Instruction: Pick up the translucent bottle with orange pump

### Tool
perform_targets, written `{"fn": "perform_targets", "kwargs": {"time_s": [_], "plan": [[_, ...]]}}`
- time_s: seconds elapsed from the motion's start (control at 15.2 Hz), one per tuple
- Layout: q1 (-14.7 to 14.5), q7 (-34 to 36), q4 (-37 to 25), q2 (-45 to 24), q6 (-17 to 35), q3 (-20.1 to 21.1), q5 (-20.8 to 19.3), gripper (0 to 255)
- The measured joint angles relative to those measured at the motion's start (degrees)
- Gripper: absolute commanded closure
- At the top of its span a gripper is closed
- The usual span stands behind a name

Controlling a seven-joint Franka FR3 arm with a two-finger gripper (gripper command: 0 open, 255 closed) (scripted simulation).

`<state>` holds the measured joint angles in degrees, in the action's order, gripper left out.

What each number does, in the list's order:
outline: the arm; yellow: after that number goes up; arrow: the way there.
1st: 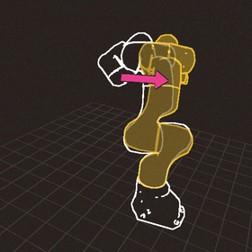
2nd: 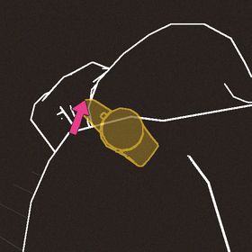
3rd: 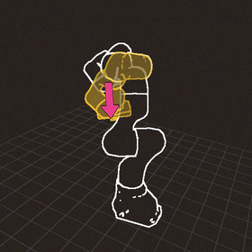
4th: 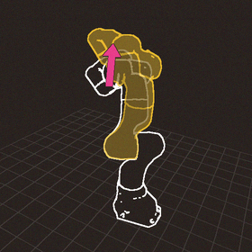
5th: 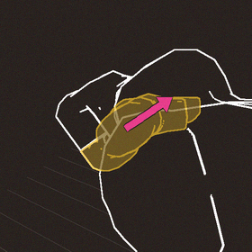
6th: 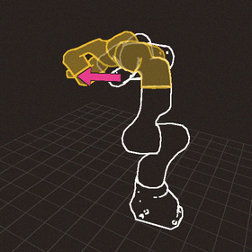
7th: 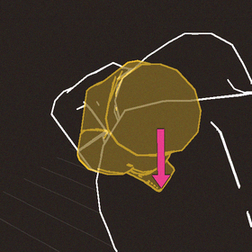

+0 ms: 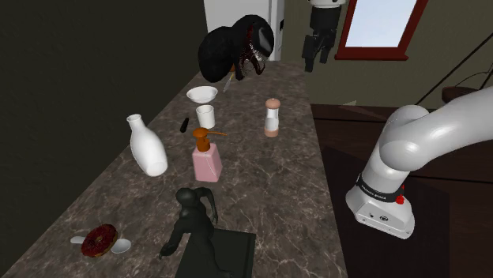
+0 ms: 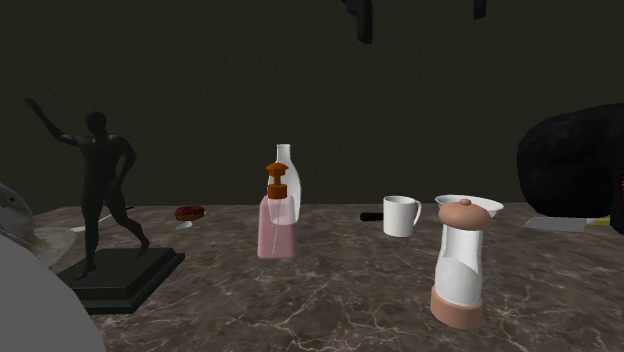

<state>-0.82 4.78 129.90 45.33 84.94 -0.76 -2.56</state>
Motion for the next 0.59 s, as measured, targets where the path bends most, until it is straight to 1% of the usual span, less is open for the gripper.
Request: {"fn": "perform_targets", "kwargs": {"time_s": [0.07,0.26,0.59], "plan": [[0.0,0.0,0.0,0.0,0.0,0.0,0.0,0],[-0.5,2.1,0.4,-2.0,2.4,2.0,1.0,0],[-1.9,8.0,-0.7,-8.0,7.4,7.5,3.2,0]]}}
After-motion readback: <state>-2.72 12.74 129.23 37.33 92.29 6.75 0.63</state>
